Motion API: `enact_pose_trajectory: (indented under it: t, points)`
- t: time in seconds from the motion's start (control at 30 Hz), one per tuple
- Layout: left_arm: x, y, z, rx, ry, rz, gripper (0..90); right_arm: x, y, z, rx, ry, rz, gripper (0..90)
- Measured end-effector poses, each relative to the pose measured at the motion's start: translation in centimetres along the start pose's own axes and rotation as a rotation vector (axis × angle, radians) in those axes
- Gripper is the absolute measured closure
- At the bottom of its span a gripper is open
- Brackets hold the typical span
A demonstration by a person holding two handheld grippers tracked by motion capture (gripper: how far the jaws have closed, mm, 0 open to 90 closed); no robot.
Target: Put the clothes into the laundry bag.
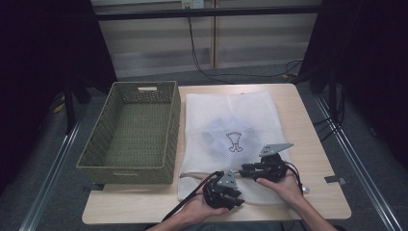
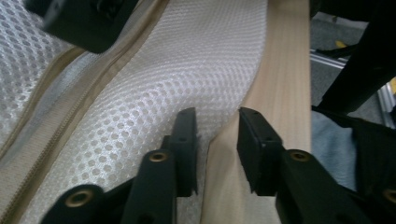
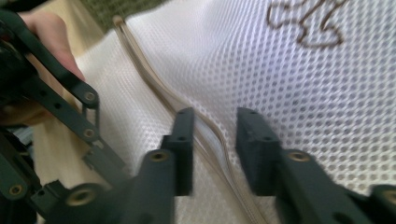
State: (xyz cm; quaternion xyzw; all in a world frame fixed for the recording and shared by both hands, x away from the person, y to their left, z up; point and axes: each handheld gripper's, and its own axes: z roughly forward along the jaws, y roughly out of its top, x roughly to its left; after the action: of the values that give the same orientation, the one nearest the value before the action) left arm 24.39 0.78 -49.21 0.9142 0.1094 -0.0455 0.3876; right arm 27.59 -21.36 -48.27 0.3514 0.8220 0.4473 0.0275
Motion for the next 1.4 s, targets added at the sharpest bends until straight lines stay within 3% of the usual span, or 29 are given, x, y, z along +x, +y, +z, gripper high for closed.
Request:
enact_pose_trajectory:
  t: [0.1,0.17,0.2,0.23,0.27,0.4,0.5,0.53,0.63,0.67,0.77,0.9,0.93,1.1,1.13,1.3,1.33,1.4]
  points:
    - [0.0,0.2,-0.8,-0.038,0.007,-0.009,59.8,0.0,0.2,-0.8,-0.044,-0.013,-0.007,56.0]
    - [0.1,0.3,-1.1,-0.035,0.016,-0.008,56.6,0.0,0.2,-1.1,-0.058,-0.013,-0.013,54.5]
    - [0.3,0.5,-2.0,-0.079,0.029,-0.013,54.4,0.0,0.3,-1.5,-0.077,-0.013,-0.006,50.7]
    - [0.3,0.5,-2.0,-0.079,0.029,-0.013,51.6,-0.1,0.4,-1.6,-0.087,-0.016,-0.006,49.5]
    - [0.5,0.5,-2.8,-0.111,0.057,-0.027,49.4,0.0,0.4,-1.7,-0.094,-0.018,-0.005,48.4]
    - [1.0,0.1,-4.8,-0.146,0.105,-0.057,43.0,0.6,0.5,-2.5,-0.159,-0.044,-0.013,41.6]
    - [1.1,-0.2,-5.9,-0.163,0.104,-0.089,40.2,1.0,0.6,-2.8,-0.179,-0.056,-0.031,40.9]
    - [1.0,-0.4,-6.6,-0.170,0.136,-0.082,37.4,1.2,0.6,-3.0,-0.187,-0.056,-0.036,39.9]
    - [1.0,-0.7,-7.5,-0.179,0.152,-0.094,31.3,1.2,0.3,-3.4,-0.195,-0.052,-0.021,39.0]
    - [0.9,-1.1,-8.5,-0.194,0.183,-0.094,30.2,1.2,-0.1,-3.9,-0.206,-0.065,-0.017,38.3]
    - [0.5,-2.0,-10.3,-0.241,0.186,-0.087,24.9,1.0,-0.5,-4.6,-0.220,-0.081,-0.007,36.4]
    - [0.3,-2.8,-11.6,-0.263,0.195,-0.103,19.4,0.8,-0.8,-5.6,-0.249,-0.108,0.009,34.7]
    - [0.3,-3.3,-12.5,-0.273,0.224,-0.108,18.4,0.8,-0.8,-5.8,-0.250,-0.115,0.009,34.0]
    - [-0.1,-4.1,-14.4,-0.313,0.276,-0.098,15.9,0.9,-1.1,-7.0,-0.281,-0.141,0.012,33.5]
    - [-0.3,-4.6,-15.5,-0.335,0.308,-0.104,15.0,1.0,-1.2,-7.4,-0.286,-0.147,0.016,33.5]
    - [-0.6,-5.4,-17.2,-0.383,0.351,-0.135,14.1,1.0,-2.0,-8.0,-0.294,-0.164,0.028,33.9]
    - [-0.7,-5.8,-17.9,-0.390,0.380,-0.137,14.5,1.0,-2.1,-8.1,-0.296,-0.164,0.024,34.7]
    - [-0.9,-6.4,-18.8,-0.415,0.392,-0.146,14.4,1.0,-2.3,-8.2,-0.297,-0.150,0.027,36.4]
